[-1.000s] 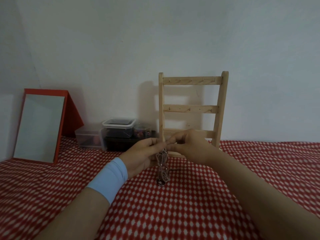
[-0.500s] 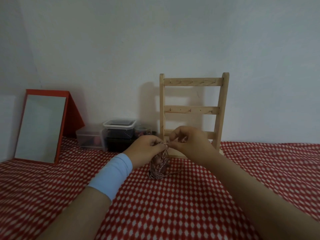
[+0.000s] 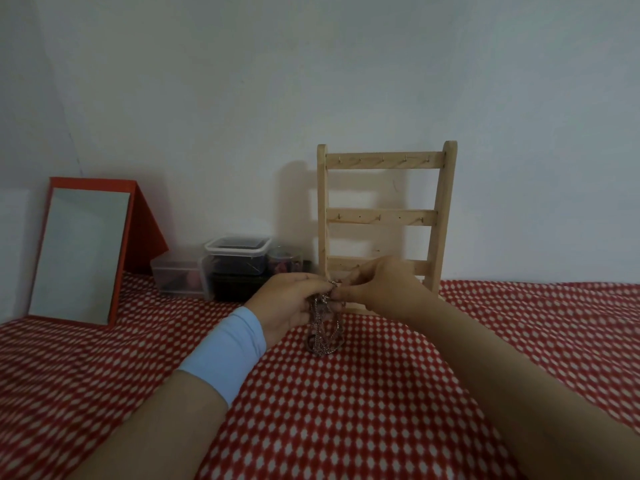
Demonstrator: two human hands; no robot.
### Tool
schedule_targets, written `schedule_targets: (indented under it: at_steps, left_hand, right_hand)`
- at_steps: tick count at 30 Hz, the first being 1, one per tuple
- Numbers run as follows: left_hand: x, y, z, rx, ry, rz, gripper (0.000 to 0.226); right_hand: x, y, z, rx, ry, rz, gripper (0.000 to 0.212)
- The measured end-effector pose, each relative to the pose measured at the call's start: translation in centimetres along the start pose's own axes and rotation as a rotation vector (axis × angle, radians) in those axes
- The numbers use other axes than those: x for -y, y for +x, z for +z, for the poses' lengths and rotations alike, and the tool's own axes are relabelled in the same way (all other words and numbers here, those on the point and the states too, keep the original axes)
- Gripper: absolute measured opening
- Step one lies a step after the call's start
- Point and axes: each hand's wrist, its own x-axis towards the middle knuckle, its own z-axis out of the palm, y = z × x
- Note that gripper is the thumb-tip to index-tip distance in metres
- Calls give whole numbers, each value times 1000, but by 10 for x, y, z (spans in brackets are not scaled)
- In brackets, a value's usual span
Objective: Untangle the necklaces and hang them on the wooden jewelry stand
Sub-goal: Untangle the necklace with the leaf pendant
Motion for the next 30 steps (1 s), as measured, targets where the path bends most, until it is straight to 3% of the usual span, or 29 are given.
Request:
schedule_targets:
  at_steps: [3, 5, 9, 13, 15, 17, 19, 20, 25, 28, 30]
  left_hand:
    - [-1, 0, -2, -13, 29, -37, 19]
    - [-2, 3, -4, -74, 30, -74, 20]
    - [3, 11, -15, -238, 301, -39, 25]
    - [5, 8, -15, -188, 555, -8, 28]
    - [5, 7, -13, -178, 676, 33, 24]
    - [6, 9, -14, -219, 736, 100, 20]
    - [7, 10, -17, -245, 795, 149, 20]
    - [8, 11, -19, -246, 808, 157, 21]
    - [16, 11, -30, -261, 769, 69, 18]
    - [19, 11, -32, -255, 638, 10, 20]
    - [18, 12, -31, -272, 616, 59, 18]
  right_hand:
    - [-4, -1, -1, 59, -103, -52, 12]
    - [-6, -1, -1, 119, -36, -51, 19]
    - [-7, 5, -4, 213, 434, 48, 22]
    - [-8, 5, -9, 309, 857, -36, 20]
    - [-7, 2, -12, 348, 725, -16, 33]
    - [-7, 1, -17, 428, 318, 70, 44]
    - [-5, 0, -20, 468, -41, 115, 37]
    - [-6, 0, -20, 451, -61, 99, 33]
    - [-7, 3, -17, 141, 544, -4, 33]
    - [-5, 2, -15, 133, 1113, 38, 35]
    - [-5, 0, -11, 114, 1263, 60, 39]
